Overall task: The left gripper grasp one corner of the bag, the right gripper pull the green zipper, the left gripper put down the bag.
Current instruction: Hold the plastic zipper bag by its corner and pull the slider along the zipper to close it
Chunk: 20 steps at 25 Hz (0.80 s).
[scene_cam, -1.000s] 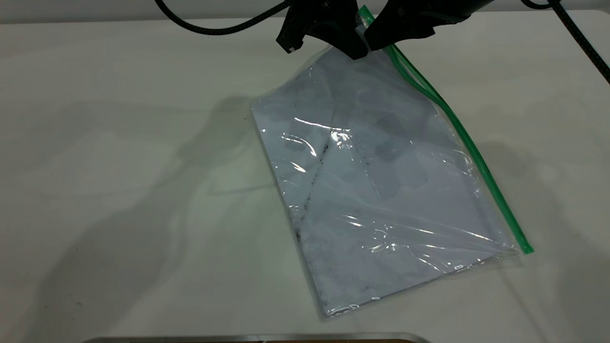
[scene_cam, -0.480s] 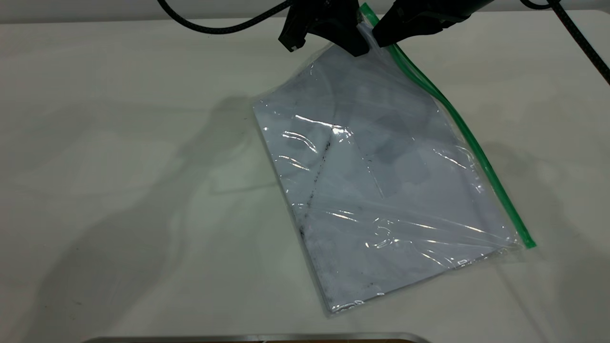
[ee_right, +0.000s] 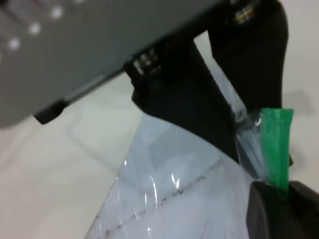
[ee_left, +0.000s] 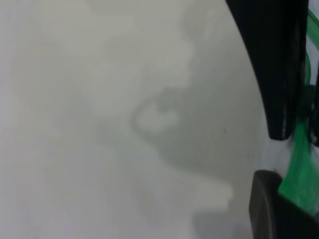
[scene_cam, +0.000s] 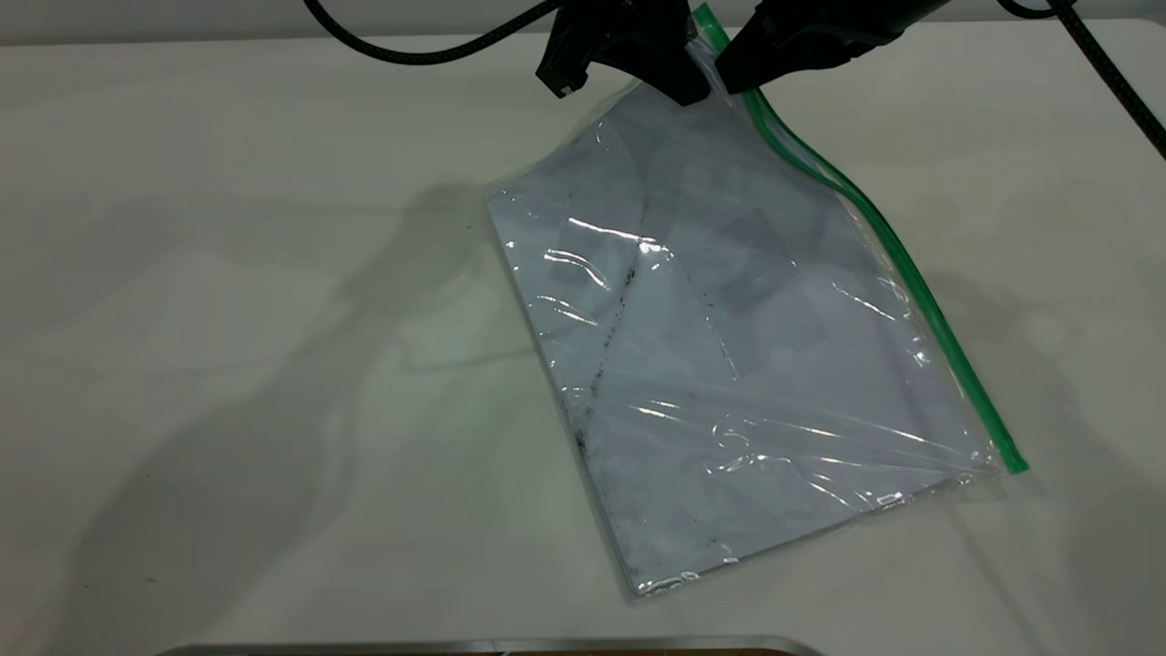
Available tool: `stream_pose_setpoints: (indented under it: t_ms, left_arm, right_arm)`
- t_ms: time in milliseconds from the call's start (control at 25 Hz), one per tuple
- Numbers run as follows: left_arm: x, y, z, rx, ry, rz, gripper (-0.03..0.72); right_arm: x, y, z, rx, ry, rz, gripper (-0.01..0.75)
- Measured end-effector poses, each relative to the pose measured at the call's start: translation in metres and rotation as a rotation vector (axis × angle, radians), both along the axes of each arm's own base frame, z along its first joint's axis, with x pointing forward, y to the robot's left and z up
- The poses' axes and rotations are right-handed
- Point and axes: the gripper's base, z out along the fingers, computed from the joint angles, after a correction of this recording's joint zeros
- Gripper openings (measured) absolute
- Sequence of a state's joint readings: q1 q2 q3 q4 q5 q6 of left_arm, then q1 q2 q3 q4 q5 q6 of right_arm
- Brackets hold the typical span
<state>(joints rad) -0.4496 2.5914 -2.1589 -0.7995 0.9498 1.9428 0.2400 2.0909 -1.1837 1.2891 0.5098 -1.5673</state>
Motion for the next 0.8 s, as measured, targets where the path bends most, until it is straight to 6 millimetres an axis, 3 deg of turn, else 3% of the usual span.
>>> stream_pose_setpoints:
  t_ms: [800]
  left_arm:
    - [0.007, 0.015, 0.002, -0.051, 0.071, 0.050, 0.052]
  right_arm:
    - [0.001, -0.017, -0.004, -0.073, 0.085, -0.043, 0.037]
